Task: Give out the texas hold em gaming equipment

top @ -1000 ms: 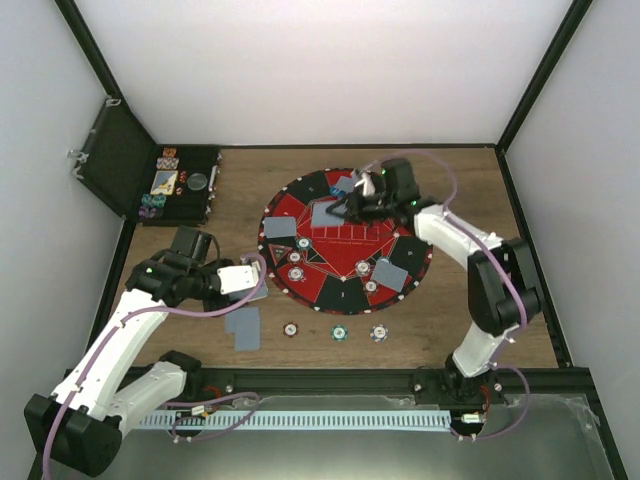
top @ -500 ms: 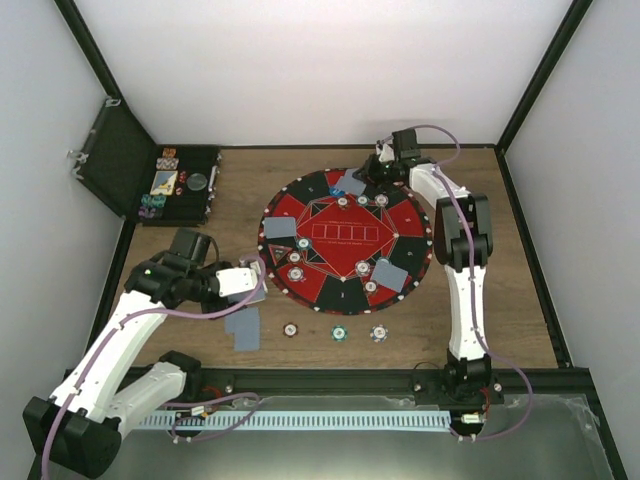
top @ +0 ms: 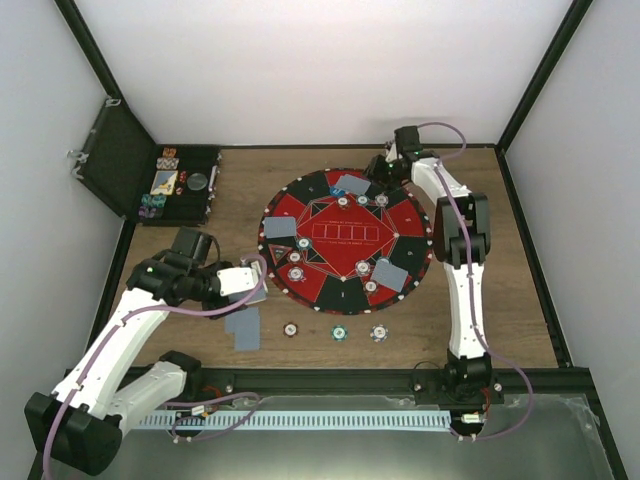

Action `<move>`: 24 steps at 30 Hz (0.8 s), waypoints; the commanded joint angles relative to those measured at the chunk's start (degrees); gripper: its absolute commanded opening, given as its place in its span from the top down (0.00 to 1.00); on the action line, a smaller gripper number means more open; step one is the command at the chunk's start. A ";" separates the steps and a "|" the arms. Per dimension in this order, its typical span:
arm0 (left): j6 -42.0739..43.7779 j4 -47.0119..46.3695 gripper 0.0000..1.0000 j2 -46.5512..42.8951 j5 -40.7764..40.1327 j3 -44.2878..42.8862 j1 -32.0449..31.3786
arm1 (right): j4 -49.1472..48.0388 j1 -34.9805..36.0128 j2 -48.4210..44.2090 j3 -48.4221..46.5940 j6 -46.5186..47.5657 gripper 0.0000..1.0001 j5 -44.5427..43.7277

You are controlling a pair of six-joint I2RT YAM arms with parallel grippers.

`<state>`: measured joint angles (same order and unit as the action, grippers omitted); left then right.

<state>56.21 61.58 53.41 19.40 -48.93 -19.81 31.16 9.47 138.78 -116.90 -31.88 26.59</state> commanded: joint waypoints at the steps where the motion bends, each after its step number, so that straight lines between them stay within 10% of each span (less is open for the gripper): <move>1: -0.48 -0.42 0.96 -0.22 1.50 -1.15 0.13 | 4.86 -0.67 -8.03 -1.25 1.98 0.54 -6.83; 11: -1.13 -1.08 0.96 -0.54 2.11 -1.47 0.13 | -6.43 4.83 -33.88 27.85 -2.07 0.39 2.20; 15: -1.35 -1.50 0.96 -0.34 2.46 -1.24 0.12 | -16.17 14.40 -44.43 43.63 -7.77 0.18 9.05; 24: -1.02 -1.68 0.96 -0.45 2.48 -0.95 0.04 | -34.75 32.57 -52.08 61.30 -20.01 0.12 15.59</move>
<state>55.46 60.95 53.39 20.25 -48.97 -19.81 6.09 37.95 88.68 -56.80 -46.24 38.85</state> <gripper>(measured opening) 0.639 0.870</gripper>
